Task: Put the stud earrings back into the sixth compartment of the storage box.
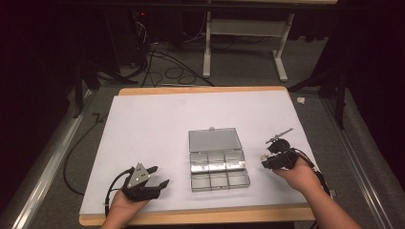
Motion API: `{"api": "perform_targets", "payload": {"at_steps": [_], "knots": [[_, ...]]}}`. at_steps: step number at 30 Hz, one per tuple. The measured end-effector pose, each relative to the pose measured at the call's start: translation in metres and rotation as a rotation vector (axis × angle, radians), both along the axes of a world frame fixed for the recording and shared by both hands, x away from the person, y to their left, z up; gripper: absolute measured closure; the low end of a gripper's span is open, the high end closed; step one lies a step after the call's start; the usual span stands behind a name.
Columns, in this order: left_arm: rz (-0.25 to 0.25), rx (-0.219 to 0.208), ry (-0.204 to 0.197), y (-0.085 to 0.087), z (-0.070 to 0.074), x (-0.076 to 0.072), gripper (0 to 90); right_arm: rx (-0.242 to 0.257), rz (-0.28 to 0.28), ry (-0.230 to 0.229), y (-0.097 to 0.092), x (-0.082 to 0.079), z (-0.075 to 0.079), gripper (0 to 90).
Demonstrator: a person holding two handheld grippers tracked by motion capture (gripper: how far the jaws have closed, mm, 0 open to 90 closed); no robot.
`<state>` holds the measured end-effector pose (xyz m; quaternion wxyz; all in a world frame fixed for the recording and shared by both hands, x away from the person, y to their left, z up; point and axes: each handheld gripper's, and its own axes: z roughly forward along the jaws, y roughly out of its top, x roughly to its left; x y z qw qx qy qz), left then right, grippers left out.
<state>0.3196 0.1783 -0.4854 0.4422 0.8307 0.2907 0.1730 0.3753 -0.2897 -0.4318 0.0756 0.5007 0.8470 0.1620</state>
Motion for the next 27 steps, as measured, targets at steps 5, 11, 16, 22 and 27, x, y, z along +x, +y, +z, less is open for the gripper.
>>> {"api": "perform_targets", "payload": {"at_steps": [5,11,16,22,27], "knots": [[-0.005,0.001,0.002,0.000,0.000,0.000,34.1,-0.018,0.020,0.033,0.005,0.006,-0.003,69.5],[-0.009,0.002,0.000,0.000,0.000,0.000,34.1,-0.033,0.029,0.050,0.007,0.013,-0.003,72.0],[-0.013,0.007,-0.003,-0.001,0.000,0.000,34.1,-0.039,0.029,0.073,0.008,0.019,-0.001,73.3],[-0.016,0.010,-0.001,-0.001,0.000,0.000,34.0,-0.060,0.037,0.101,0.010,0.027,0.000,75.3],[-0.019,0.010,-0.001,-0.001,0.000,0.000,33.9,-0.051,0.042,0.122,0.009,0.034,0.000,77.8]]}}
